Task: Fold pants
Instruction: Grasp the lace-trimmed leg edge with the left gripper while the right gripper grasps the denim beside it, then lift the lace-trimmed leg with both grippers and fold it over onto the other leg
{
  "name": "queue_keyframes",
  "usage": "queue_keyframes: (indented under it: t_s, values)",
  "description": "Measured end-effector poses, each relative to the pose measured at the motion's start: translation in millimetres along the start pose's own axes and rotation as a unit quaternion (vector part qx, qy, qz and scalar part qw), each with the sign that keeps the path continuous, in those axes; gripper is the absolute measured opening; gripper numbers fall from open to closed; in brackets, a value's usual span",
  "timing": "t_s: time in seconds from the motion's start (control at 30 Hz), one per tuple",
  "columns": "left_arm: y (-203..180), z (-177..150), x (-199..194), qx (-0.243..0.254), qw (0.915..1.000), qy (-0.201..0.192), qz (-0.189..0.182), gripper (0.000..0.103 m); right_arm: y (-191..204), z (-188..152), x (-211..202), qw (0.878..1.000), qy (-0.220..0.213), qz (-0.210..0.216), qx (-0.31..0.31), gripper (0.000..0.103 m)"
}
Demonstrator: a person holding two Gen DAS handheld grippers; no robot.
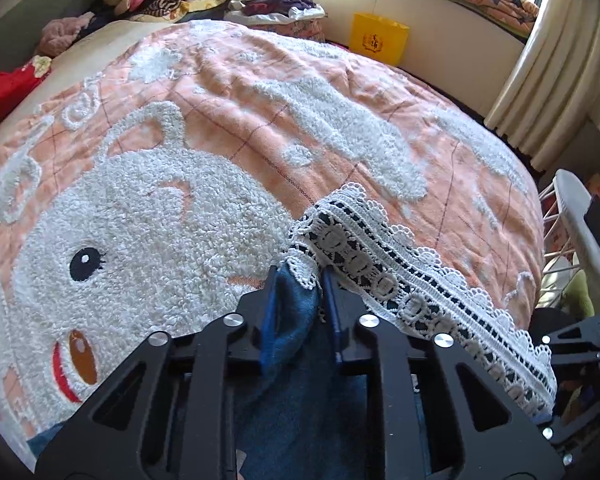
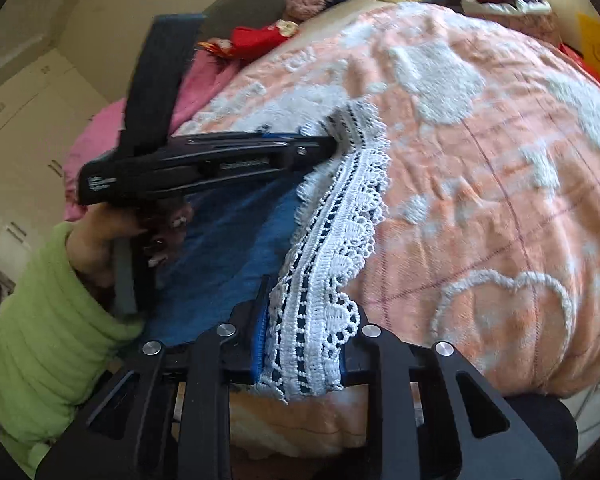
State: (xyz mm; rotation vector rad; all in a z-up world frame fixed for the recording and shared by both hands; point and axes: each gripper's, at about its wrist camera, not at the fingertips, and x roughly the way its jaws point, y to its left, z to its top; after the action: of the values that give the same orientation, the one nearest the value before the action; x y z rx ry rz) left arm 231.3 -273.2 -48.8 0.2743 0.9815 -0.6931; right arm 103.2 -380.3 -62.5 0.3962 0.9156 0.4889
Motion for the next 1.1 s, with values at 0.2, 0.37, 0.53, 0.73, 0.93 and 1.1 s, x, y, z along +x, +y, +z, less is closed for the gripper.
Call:
queue_keyframes:
  t_s: [0.2, 0.37, 0.53, 0.73, 0.93, 1.1]
  values:
    - [15.9, -5.3, -43.2, -0.033, 0.9975, -0.050, -0.037, 0.009, 28.9, 1.6, -24.5, 0.998, -0.033, 0.031, -0.035, 0.023]
    - [29.0, -15.9, -91.5, -0.048, 0.9931, -0.099, -0.040, 0.009, 68.7, 11.0, -38.9, 0.994, -0.046, 0.064, -0.078, 0.023]
    - [46.4, -39.6, -118.5, -0.065, 0.9901, -0.123, -0.013, 0.009, 104.9, 12.7, -29.3, 0.988, -0.022, 0.090, -0.120, 0.023]
    - [83.7, -83.6, -125.8, -0.130, 0.9841, -0.121, 0.003, 0.009, 136.7, 2.3, 12.3, 0.984, 0.027, 0.093, -0.150, 0.023]
    - [109.9, -118.2, -133.0, -0.187, 0.9740, -0.128, 0.010, 0.010, 173.7, -12.0, 48.4, 0.975, 0.065, 0.086, -0.196, 0.023]
    - [141.2, -153.3, -154.9, -0.250, 0.9566, -0.140, 0.052, 0.011, 211.2, -27.2, 79.2, 0.960, 0.088, 0.066, -0.258, 0.026]
